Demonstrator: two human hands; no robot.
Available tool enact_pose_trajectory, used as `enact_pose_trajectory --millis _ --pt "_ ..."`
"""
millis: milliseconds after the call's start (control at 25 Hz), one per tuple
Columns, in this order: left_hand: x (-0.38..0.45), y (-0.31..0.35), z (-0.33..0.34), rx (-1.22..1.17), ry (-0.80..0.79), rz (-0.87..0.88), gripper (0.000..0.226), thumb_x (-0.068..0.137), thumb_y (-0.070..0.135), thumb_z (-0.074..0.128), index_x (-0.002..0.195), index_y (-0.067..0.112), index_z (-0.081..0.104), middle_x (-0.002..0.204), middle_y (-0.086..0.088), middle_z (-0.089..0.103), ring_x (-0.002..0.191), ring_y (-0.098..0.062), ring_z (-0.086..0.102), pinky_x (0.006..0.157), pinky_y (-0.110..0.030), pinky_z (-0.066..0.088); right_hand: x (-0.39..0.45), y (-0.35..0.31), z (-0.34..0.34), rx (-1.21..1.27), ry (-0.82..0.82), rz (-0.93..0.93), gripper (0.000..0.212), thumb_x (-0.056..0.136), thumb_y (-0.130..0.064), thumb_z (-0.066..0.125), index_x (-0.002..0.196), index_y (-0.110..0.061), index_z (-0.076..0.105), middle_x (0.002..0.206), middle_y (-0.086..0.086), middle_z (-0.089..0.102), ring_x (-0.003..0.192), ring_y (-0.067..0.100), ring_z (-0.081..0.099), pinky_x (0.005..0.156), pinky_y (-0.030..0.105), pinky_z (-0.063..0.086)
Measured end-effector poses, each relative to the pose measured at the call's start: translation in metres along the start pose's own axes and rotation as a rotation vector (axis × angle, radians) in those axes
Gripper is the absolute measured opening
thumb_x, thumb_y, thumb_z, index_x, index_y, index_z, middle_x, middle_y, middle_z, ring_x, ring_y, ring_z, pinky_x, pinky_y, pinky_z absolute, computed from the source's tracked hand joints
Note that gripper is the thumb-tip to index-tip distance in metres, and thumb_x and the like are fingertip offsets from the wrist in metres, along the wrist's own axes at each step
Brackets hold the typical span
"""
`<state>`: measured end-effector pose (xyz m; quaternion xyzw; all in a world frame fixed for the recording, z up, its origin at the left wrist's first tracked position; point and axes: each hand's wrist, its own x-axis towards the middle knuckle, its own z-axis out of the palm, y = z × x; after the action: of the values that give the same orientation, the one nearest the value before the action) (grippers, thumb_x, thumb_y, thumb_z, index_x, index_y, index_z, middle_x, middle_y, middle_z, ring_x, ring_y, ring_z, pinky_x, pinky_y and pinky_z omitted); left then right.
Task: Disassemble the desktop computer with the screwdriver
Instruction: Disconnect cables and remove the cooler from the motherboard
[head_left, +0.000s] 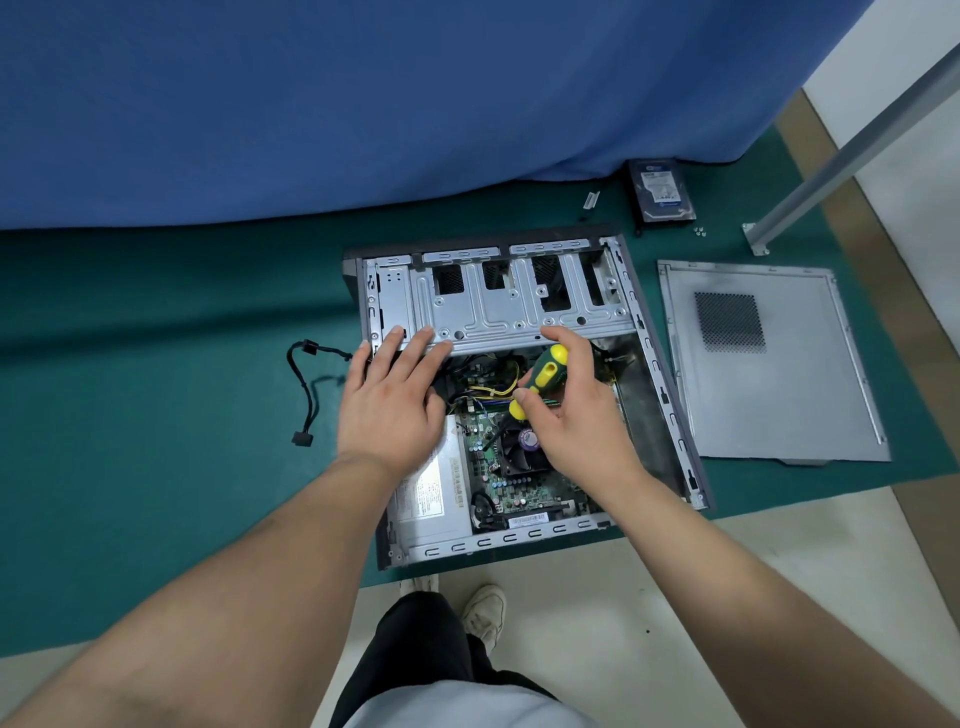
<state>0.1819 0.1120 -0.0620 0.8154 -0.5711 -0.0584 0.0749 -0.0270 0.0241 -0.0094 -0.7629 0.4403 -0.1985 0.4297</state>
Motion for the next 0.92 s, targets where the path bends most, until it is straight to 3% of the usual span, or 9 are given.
enact_pose_trajectory --millis 80,240,320,560,680,760,920 --pt "-0.001 0.0 -0.001 0.0 -0.008 -0.003 0.061 0.097 0.037 0.03 0.158 0.04 0.03 0.167 0.013 0.028 0.157 -0.018 0.015 0.129 -0.046 0.004 -0.002 0.003 0.0 -0.012 0.005 0.005 0.063 0.098 -0.023 0.065 0.143 -0.044 0.028 0.1 -0.011 0.07 0.075 0.006 0.069 0.072 0.036 0.06" --pt "-0.002 0.002 -0.002 -0.006 -0.019 -0.003 0.061 0.097 0.037 0.028 0.158 0.041 0.029 0.167 0.014 0.027 0.157 -0.017 0.013 0.129 -0.045 0.002 -0.002 0.004 0.0 -0.008 0.017 0.017 0.062 0.098 -0.02 0.065 0.144 -0.039 0.028 0.097 -0.011 0.071 0.065 0.004 0.067 0.056 0.013 0.049" --pt "-0.002 0.001 -0.002 -0.012 -0.019 -0.003 0.061 0.097 0.037 0.028 0.158 0.04 0.03 0.167 0.013 0.027 0.157 -0.017 0.014 0.129 -0.045 0.002 -0.001 0.004 0.0 -0.025 0.022 0.018 0.061 0.099 -0.02 0.065 0.144 -0.037 0.028 0.096 -0.009 0.071 0.064 0.003 0.066 0.055 0.009 0.045" --pt "-0.001 0.0 -0.002 -0.031 -0.009 -0.001 0.061 0.096 0.035 0.03 0.157 0.04 0.032 0.166 0.013 0.03 0.157 -0.018 0.016 0.129 -0.045 0.003 -0.001 0.01 0.002 -0.074 0.02 0.046 0.062 0.098 -0.022 0.065 0.145 -0.039 0.027 0.096 -0.007 0.071 0.072 0.002 0.065 0.059 0.009 0.045" --pt "-0.001 0.0 -0.001 -0.035 -0.009 -0.002 0.061 0.096 0.035 0.031 0.157 0.04 0.032 0.166 0.013 0.03 0.156 -0.018 0.016 0.129 -0.045 0.003 -0.004 0.012 0.003 -0.083 0.023 0.057 0.063 0.098 -0.023 0.065 0.145 -0.04 0.027 0.094 -0.006 0.071 0.067 0.003 0.066 0.056 0.012 0.046" --pt "-0.001 0.0 -0.001 -0.038 -0.009 -0.001 0.061 0.096 0.035 0.032 0.157 0.041 0.032 0.166 0.013 0.03 0.157 -0.018 0.016 0.129 -0.045 0.003 -0.006 0.013 0.002 -0.097 0.039 0.054 0.064 0.098 -0.026 0.065 0.145 -0.042 0.026 0.09 -0.006 0.071 0.064 0.005 0.065 0.053 0.016 0.046" --pt "-0.001 0.0 -0.001 -0.04 -0.013 0.0 0.061 0.096 0.035 0.031 0.157 0.041 0.031 0.166 0.013 0.029 0.157 -0.018 0.015 0.129 -0.045 0.002 -0.009 0.01 -0.001 -0.123 0.047 0.061 0.063 0.097 -0.029 0.065 0.144 -0.045 0.025 0.084 -0.004 0.071 0.057 0.011 0.062 0.06 0.04 0.056"
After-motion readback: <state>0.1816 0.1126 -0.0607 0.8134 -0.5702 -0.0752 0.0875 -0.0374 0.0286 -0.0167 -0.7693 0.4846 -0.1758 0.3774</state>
